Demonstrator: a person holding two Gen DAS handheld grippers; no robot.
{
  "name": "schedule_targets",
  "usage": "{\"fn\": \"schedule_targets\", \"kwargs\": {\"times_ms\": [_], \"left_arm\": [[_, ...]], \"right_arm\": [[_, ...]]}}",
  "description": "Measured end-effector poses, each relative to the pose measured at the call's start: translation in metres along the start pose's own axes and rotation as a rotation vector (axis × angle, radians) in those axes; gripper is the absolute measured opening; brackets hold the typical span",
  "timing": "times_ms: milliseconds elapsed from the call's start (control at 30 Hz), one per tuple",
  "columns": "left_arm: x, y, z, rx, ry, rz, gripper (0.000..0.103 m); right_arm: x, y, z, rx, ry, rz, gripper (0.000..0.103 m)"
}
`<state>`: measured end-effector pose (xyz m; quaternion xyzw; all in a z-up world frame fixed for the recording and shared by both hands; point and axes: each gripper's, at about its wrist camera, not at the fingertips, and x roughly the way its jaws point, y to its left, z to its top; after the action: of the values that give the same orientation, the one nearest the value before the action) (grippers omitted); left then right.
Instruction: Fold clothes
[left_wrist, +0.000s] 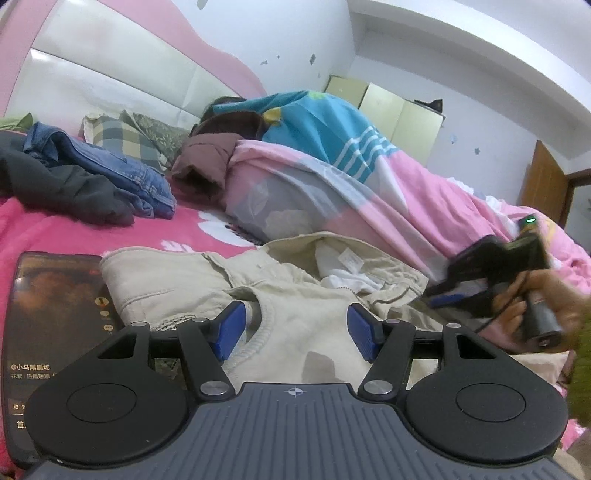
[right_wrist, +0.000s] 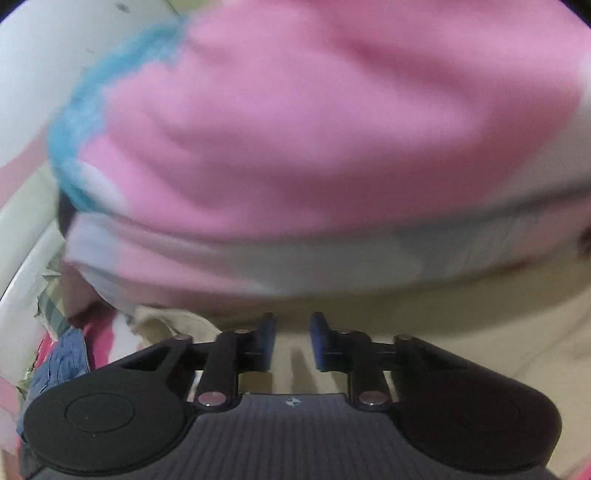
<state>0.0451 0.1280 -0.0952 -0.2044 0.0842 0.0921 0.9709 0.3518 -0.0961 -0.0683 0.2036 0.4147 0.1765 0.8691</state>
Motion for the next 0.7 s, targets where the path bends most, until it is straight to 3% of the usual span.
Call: {"fn": "schedule_targets", "kwargs": {"times_ms": [100, 200, 300, 467, 600, 700], "left_arm": [[0.0, 0.0, 0.0, -0.001, 0.001, -0.002, 0.061], [-0.001, 0.0, -0.001, 0.0, 0.002, -0.004, 0.062], [-0.001, 0.0, -0.001, -0.002, 0.0, -0.005, 0.062], [-0.002, 0.0, -0.001, -0.007, -0.006, -0.006, 0.062], [-0.002, 0.0, -0.001, -0.01, -0.007, -0.008, 0.062], [-0.003, 0.001, -0.001, -0.015, -0.012, -0.008, 0.062]], "right_arm": [[0.021, 0.025, -0.01, -0.057, 0.07, 0.137, 0.016], [0.03, 0.072, -0.025, -0.212, 0.1, 0.259, 0.015], [0.059, 0.11, -0.036, -0.358, 0.14, 0.268, 0.015], [0.118, 0.138, -0.054, -0.435, 0.296, 0.292, 0.016], [0.116, 0.145, -0.064, -0.543, 0.284, 0.287, 0.016], [0.077, 0.142, -0.058, -0.548, 0.261, 0.411, 0.016]]}}
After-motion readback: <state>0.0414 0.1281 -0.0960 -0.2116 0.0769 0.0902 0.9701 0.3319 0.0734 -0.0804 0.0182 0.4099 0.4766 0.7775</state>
